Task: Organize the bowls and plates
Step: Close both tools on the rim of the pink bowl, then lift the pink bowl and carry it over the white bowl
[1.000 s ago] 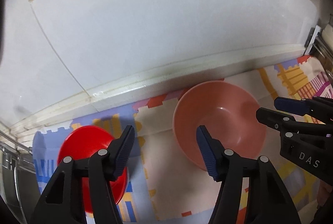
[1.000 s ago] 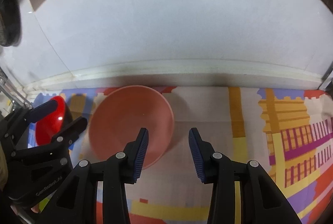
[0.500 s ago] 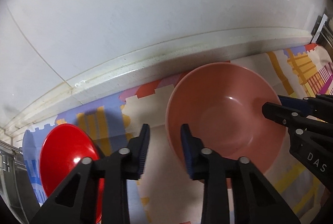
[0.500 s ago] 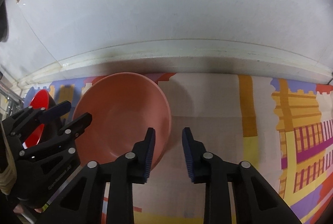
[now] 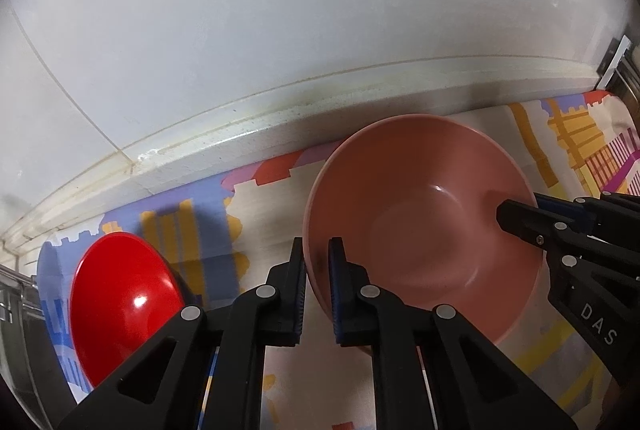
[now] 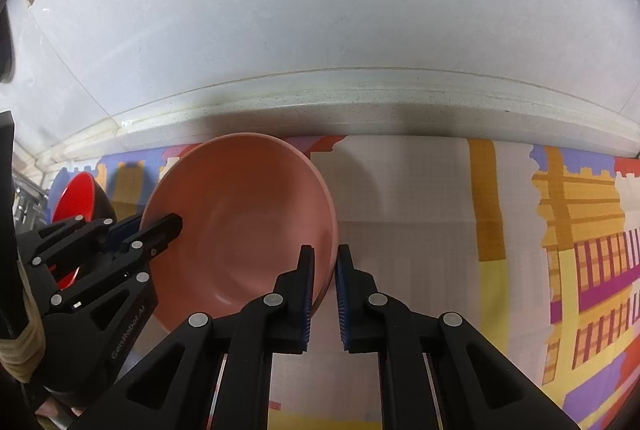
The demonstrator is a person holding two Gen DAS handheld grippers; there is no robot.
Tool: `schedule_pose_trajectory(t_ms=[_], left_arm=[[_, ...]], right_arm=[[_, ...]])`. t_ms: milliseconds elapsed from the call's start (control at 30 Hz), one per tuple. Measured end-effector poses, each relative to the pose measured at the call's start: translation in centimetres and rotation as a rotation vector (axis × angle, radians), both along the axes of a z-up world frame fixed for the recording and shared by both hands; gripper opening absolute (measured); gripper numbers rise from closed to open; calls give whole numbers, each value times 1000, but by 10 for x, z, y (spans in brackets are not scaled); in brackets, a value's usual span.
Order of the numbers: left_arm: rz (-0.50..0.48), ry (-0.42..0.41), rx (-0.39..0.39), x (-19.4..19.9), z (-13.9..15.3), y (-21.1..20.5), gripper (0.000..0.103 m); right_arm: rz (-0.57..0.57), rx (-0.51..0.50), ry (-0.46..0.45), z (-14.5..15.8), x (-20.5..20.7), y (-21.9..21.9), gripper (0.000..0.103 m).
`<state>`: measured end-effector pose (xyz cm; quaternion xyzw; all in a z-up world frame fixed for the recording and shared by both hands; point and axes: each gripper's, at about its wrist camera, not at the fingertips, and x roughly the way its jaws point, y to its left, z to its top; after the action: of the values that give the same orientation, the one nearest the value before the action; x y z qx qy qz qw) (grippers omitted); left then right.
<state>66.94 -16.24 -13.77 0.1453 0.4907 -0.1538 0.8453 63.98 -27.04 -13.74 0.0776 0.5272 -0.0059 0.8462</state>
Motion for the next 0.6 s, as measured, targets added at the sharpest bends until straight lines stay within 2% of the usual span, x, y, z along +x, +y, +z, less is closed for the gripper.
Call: schedule_pose_trajectory(t_ms=[333,600], left_arm=[[4,-20,-48,-20,29,6,12],[-10,-58,-110,-61,63,10,12]], right_arm=[[-8,6,-30,26,-18,1,12],[-26,16,-58,48,-48,4,12]])
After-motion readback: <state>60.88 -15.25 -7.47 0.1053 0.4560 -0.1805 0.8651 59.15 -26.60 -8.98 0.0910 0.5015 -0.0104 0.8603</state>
